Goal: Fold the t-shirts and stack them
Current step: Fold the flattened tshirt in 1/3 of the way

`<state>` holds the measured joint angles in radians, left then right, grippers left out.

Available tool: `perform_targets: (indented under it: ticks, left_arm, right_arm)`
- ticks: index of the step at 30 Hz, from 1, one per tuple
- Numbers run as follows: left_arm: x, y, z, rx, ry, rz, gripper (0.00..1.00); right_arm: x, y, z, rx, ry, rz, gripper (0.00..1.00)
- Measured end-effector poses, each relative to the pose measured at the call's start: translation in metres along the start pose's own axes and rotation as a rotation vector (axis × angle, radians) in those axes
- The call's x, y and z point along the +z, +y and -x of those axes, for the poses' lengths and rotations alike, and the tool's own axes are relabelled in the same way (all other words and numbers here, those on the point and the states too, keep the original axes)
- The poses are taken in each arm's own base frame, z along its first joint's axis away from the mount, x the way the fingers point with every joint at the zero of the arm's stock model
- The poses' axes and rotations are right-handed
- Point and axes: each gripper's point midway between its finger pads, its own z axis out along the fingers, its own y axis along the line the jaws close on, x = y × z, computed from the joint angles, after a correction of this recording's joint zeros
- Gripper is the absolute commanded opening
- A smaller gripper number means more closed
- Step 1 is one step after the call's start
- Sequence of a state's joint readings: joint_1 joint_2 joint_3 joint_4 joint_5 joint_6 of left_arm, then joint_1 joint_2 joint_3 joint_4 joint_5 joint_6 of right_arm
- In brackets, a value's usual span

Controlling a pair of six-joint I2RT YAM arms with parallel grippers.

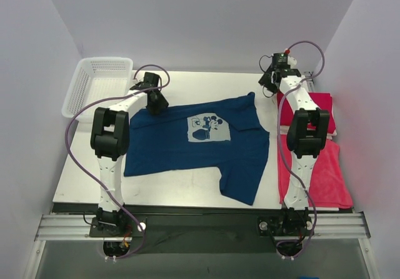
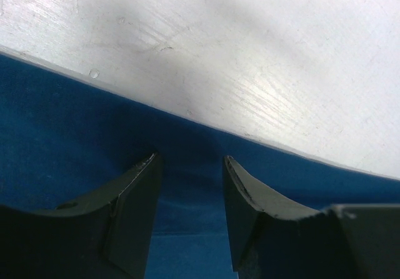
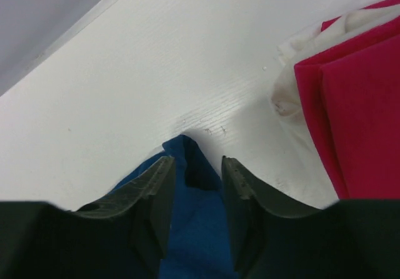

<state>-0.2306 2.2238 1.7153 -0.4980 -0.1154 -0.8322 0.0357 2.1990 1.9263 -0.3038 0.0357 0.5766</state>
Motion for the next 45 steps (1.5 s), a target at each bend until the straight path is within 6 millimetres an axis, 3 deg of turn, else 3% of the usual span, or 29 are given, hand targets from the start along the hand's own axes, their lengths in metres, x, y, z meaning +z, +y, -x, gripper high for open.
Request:
perform_targets:
  ticks: [7,11,14,16,19,23,28,31,35,45]
  left_arm:
    - [0.0,0.0,0.0,-0.003,0.009,-0.008,0.54]
    - [0.0,-0.001,0.0,0.007,0.007,-0.014,0.55]
    - [-0.001,-0.006,-0.003,0.046,-0.009,-0.027,0.61]
    - [-0.003,-0.011,-0.008,0.093,-0.03,-0.027,0.64]
    - [-0.006,-0.024,-0.021,0.17,-0.042,-0.036,0.66]
    - [-0.014,-0.051,-0.056,0.267,-0.019,-0.082,0.66]
    - [-0.026,-0.079,-0.099,0.364,0.01,-0.136,0.67]
    - [-0.033,-0.083,-0.11,0.401,-0.005,-0.113,0.67]
    - [-0.035,-0.076,-0.102,0.408,-0.063,-0.04,0.67]
    - [-0.02,-0.014,-0.045,0.312,-0.124,0.147,0.68]
  right_arm:
    - [0.004,-0.004,0.003,-0.002,0.009,-0.012,0.41]
    - [0.0,0.005,0.0,-0.038,0.026,0.028,0.4]
    - [0.0,0.008,-0.013,-0.072,0.059,0.043,0.39]
    - [-0.003,0.004,-0.032,-0.098,0.103,0.043,0.39]
    - [-0.012,-0.01,-0.07,-0.128,0.195,0.026,0.39]
    - [-0.031,-0.028,-0.109,-0.157,0.286,0.002,0.37]
    - [-0.057,-0.037,-0.126,-0.191,0.31,0.0,0.36]
    - [-0.068,-0.041,-0.128,-0.209,0.303,0.003,0.34]
    - [-0.075,-0.045,-0.131,-0.217,0.304,0.0,0.32]
    - [-0.076,-0.053,-0.153,-0.25,0.349,-0.015,0.3]
